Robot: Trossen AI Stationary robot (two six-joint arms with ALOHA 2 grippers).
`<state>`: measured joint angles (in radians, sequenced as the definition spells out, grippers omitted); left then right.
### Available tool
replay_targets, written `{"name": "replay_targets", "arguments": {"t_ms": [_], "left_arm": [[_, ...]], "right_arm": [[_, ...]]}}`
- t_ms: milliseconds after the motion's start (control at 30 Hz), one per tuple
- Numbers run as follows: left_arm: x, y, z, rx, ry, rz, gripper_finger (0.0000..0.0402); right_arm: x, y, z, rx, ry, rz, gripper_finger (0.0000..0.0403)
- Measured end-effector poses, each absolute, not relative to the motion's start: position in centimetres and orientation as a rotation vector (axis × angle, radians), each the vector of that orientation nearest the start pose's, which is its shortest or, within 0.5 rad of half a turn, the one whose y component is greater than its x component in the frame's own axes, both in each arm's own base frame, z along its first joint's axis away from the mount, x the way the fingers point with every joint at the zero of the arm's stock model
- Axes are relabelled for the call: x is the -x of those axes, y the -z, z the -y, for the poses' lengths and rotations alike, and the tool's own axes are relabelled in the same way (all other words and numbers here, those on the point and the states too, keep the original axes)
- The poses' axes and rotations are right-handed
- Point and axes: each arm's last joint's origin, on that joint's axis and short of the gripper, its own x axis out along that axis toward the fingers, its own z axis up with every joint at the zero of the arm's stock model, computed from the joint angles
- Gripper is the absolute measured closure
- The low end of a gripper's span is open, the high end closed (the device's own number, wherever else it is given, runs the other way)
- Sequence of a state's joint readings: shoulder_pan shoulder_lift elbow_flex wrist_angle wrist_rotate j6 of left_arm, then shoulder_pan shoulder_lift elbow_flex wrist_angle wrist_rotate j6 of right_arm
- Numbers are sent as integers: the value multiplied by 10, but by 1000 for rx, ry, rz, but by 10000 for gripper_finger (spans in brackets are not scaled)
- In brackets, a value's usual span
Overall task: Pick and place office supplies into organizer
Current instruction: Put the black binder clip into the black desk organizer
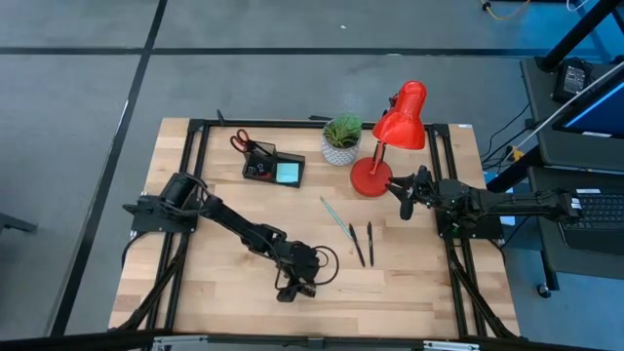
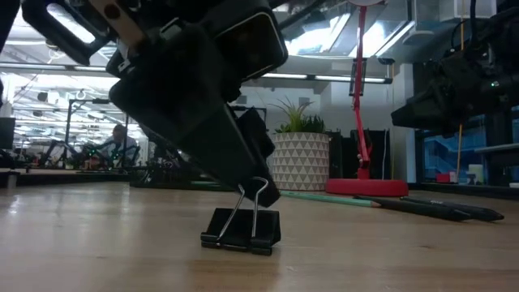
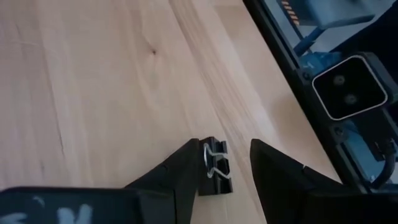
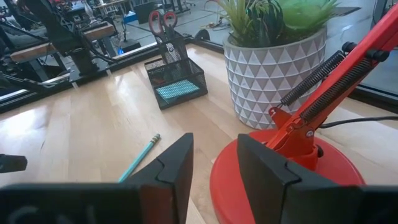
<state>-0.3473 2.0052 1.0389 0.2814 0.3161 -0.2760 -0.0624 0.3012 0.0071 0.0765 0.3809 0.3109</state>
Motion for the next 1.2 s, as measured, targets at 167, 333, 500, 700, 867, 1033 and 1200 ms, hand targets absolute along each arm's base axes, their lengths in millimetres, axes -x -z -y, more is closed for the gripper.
{"name": "replay_targets", "arguments": {"t_ms": [167, 333, 500, 700, 867, 1033, 1200], "left_arm": [[-367, -115, 142, 243, 536, -780, 286], [-367, -115, 142, 243, 535, -780, 320], [-367, -115, 142, 241, 528, -778, 374], [-367, -119, 141, 219, 563, -766, 398], [-356, -145, 127, 182, 517, -831, 398], [-334, -188, 103, -1, 361, -861, 398], [-303, -233, 74, -208, 63, -866, 398]], "right_arm": [[-111, -148, 18, -270, 471, -146, 276], [-111, -148, 18, -269, 471, -146, 276], [-111, -148, 18, -269, 471, -147, 276], [-111, -148, 18, -269, 471, -146, 276], [-111, -148, 18, -269, 472, -146, 276], [-111, -148, 18, -270, 471, -147, 276], [-111, -148, 18, -269, 471, -146, 276]]}}
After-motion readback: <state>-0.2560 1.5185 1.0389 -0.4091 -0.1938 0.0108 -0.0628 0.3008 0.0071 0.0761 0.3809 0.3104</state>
